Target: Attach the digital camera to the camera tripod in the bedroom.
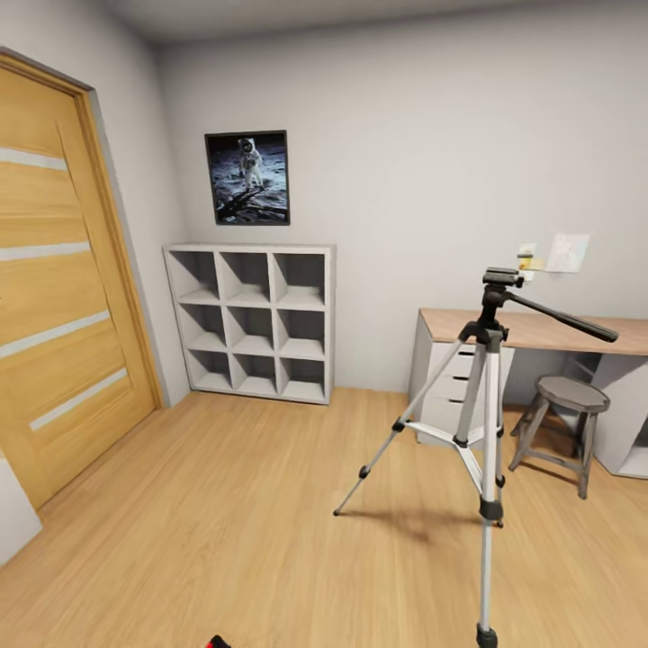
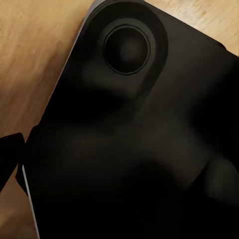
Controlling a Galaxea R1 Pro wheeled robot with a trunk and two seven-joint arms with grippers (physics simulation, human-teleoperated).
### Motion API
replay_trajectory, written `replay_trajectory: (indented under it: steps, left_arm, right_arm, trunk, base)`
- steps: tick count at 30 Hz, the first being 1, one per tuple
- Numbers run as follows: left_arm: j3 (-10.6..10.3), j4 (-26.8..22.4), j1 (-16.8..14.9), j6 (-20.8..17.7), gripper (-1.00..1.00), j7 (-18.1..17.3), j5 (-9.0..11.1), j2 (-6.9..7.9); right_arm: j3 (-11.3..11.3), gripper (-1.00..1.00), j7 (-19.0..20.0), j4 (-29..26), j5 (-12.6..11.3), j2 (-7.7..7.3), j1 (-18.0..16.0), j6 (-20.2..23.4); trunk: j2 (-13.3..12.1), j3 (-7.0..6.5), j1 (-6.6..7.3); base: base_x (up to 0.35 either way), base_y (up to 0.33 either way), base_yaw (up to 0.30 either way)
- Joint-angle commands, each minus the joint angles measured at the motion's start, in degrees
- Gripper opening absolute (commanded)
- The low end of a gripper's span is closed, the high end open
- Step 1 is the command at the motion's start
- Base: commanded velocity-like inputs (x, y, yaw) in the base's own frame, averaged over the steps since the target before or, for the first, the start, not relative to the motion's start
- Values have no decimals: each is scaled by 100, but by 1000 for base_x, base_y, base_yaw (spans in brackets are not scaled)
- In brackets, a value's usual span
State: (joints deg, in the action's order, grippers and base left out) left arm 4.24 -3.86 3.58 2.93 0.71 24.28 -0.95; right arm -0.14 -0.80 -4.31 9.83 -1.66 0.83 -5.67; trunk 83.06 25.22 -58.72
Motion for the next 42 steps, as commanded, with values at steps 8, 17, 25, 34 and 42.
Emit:
replay_trajectory:
  steps: [8,17,25,34,42]
  left_arm:
    - [35,-10,2,-37,100,7,-16,-5]
    - [41,-10,2,-18,100,8,-16,-8]
    - [48,-17,2,7,100,12,-19,-7]
    - [45,-18,2,14,100,13,-20,-10]
    - [44,-18,2,12,100,9,-26,-10]
  right_arm:
    - [-4,100,-8,-11,45,0,5,-10]
    - [-4,100,-8,-11,45,-1,5,-12]
    - [-4,100,-8,-10,45,-8,5,-13]
    - [-4,100,-8,-9,45,-6,5,-13]
    - [-4,100,-8,-10,45,-4,5,-12]
  trunk:
    - [2,3,0]
    - [2,3,0]
    - [2,3,0]
    - [2,3,0]
    - [2,3,0]
  base:
    - [157,-15,279]
    - [239,-79,279]
    - [46,-17,279]
    - [6,-2,279]
    - [1,0,279]
